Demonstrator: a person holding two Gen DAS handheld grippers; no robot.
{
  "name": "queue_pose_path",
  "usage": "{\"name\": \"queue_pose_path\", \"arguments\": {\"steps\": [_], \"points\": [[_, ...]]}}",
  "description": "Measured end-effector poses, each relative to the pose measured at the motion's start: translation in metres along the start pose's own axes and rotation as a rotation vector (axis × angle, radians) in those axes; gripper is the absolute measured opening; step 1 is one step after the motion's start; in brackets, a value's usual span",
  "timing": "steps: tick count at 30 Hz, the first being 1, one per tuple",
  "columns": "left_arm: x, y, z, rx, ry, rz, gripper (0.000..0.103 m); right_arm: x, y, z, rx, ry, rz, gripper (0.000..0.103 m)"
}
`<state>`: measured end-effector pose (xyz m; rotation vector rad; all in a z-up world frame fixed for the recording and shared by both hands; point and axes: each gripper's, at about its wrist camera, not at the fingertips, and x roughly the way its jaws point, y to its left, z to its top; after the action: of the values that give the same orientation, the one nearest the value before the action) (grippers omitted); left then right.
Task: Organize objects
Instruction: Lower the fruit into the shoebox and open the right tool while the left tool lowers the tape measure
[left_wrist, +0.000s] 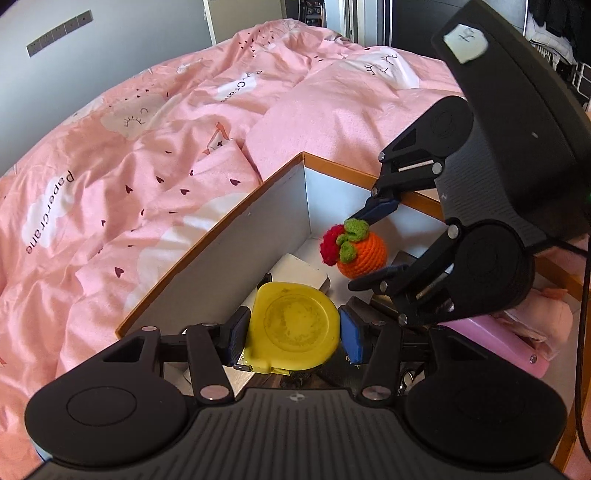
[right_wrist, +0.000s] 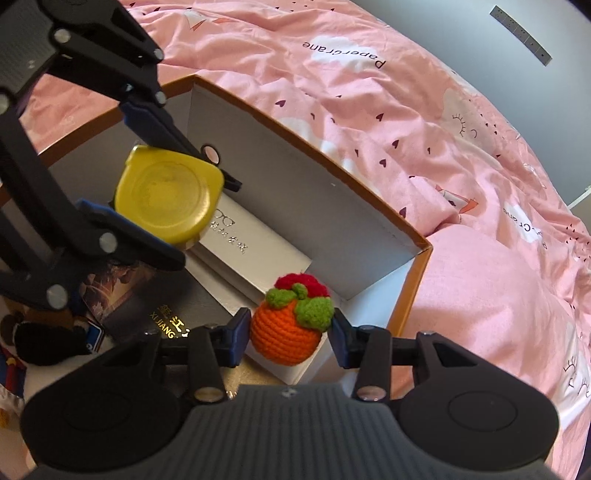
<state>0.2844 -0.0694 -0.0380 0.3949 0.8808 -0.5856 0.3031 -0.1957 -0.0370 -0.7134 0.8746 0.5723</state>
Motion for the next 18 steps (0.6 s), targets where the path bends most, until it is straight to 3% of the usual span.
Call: {"name": "queue_pose_path", "arguments": {"steps": [9,18], "points": [[0.013,0.006,0.006,-0.022,0.015,-0.041,0.059,-0.011,0.0,-0.005,0.011,-0.038,-0.014,0.057],[0.022,0.001,0.016,-0.01,0.017,-0.064,0.059,-0.054,-0.014,-0.017,0.125,-0.142,-0.07,0.051]]}}
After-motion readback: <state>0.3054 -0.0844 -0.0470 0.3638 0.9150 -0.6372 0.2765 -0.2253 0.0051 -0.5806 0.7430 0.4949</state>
